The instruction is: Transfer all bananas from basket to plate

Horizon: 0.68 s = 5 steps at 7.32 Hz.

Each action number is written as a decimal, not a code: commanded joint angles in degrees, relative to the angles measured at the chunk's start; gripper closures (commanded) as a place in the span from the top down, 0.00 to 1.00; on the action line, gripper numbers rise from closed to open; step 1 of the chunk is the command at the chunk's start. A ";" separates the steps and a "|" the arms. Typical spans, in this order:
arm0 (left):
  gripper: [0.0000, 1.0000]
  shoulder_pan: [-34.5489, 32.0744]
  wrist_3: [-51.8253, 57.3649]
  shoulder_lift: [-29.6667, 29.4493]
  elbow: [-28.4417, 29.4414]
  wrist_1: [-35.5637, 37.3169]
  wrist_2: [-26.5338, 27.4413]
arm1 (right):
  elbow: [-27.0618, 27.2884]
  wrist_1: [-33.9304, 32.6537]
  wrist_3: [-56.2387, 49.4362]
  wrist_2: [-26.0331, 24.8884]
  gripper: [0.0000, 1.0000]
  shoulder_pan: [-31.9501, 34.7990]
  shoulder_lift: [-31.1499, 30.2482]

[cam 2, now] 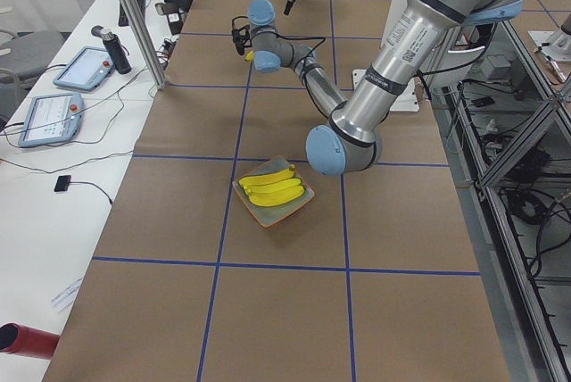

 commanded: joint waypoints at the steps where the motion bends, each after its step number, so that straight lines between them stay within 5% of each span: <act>1: 0.00 -5.17 10.52 6.47 -1.14 4.40 -2.63 | -1.85 -0.02 0.07 -0.17 1.00 3.78 -4.02; 3: 0.00 -6.32 24.55 9.72 -7.95 22.17 0.08 | -3.09 -0.02 0.07 -0.26 1.00 5.10 -5.51; 5: 0.00 -5.98 40.38 13.33 -20.25 47.73 12.52 | -4.76 -0.02 0.07 -0.26 1.00 6.16 -5.70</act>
